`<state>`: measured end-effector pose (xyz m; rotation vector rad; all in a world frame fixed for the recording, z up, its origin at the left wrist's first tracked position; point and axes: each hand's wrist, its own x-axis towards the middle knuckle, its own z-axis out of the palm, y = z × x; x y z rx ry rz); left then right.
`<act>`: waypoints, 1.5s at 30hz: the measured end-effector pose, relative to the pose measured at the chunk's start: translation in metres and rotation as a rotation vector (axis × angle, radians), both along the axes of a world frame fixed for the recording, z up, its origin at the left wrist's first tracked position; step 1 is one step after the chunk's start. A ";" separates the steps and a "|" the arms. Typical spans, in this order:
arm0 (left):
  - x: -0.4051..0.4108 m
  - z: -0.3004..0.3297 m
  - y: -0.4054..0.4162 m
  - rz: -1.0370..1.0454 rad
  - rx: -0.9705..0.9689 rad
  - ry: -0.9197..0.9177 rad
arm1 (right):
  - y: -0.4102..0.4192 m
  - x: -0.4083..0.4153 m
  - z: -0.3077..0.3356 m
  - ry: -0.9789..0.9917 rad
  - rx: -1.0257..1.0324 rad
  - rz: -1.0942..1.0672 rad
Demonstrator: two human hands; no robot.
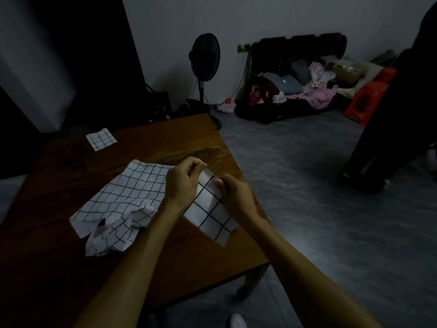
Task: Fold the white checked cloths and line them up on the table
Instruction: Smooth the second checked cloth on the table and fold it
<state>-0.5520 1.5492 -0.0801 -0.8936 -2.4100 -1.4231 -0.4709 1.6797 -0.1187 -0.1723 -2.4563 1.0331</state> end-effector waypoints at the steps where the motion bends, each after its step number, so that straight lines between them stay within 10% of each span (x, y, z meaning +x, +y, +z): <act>1: 0.000 -0.001 0.000 0.018 0.018 0.000 | 0.002 0.004 -0.003 0.001 0.013 -0.022; 17: -0.013 0.005 -0.012 0.196 0.032 0.089 | 0.044 0.043 -0.052 -0.135 -0.012 -0.192; 27: 0.006 -0.003 0.001 -0.182 -0.223 0.064 | 0.006 0.016 0.001 -0.144 -0.164 0.075; 45: 0.044 -0.014 -0.065 0.072 0.278 -0.396 | -0.017 0.023 0.010 -0.028 -0.714 0.049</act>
